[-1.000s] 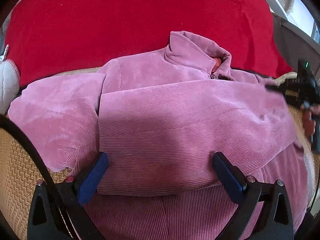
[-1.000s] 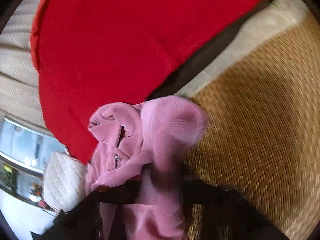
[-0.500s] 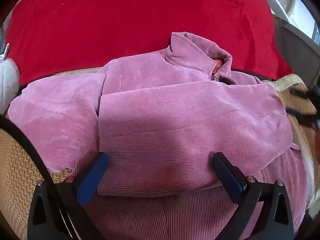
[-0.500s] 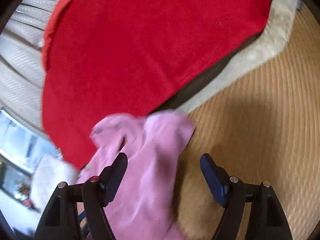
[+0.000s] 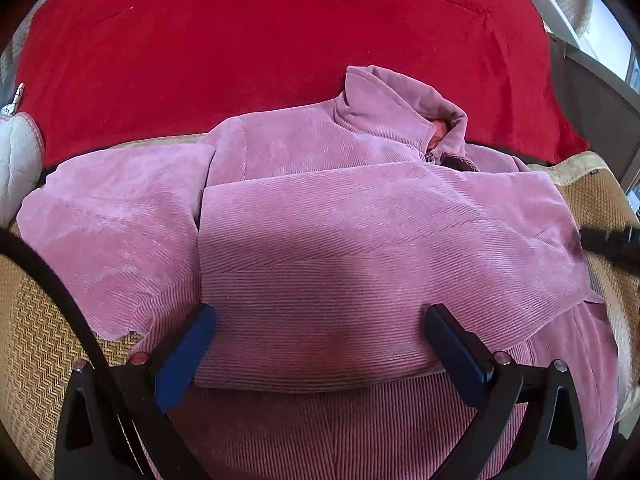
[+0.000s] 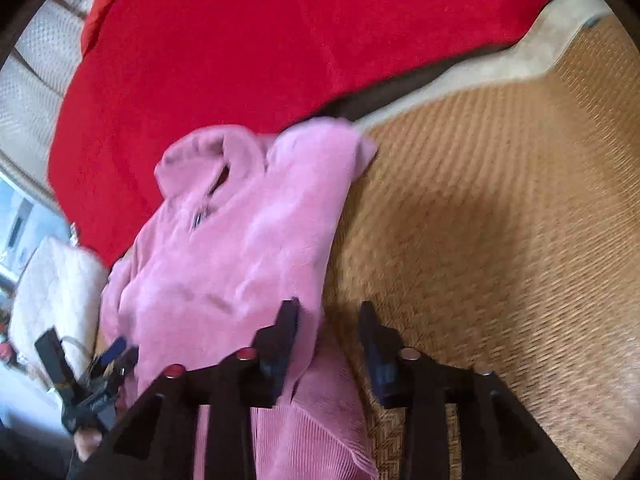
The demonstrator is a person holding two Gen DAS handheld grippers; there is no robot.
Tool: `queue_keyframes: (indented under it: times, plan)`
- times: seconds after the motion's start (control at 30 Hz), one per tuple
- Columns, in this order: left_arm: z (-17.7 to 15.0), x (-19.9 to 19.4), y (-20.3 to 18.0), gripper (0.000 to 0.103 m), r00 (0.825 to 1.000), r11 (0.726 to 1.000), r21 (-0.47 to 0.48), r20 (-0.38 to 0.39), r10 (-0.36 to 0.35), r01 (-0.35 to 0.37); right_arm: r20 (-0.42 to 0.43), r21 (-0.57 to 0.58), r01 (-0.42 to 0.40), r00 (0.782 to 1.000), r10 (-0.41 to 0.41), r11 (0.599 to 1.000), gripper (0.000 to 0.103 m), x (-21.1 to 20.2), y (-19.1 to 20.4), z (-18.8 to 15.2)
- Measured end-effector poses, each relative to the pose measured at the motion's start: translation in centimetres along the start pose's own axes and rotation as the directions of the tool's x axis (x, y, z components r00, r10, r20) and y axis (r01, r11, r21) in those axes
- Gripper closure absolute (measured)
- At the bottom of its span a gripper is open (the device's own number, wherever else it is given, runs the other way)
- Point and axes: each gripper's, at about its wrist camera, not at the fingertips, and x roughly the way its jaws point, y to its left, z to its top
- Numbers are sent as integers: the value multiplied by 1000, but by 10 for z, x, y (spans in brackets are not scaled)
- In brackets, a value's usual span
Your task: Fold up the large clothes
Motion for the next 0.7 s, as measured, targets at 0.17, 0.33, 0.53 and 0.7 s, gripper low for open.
queue_keyframes:
  times: [0.17,0.33,0.53,0.7]
  plan:
    - [-1,-1,0,0,1000,1000,-6,12,-6,6,22,36,-229,973,228,973,38,15,14,37]
    - [-4,-2,-1,0,1000,1000,-9,25,-7,7,-38,240,-191,978,206,952,38,70,-42,71]
    - [-8,-2,-1,0,999,1000,-15,43,-7,8,66,217,-321,947,314,922,37,26,-36,67]
    - [-7,-1,-1,0,1000,1000,-20,28,-5,6,-68,163,-315,942,329,935,36,21,-11,24]
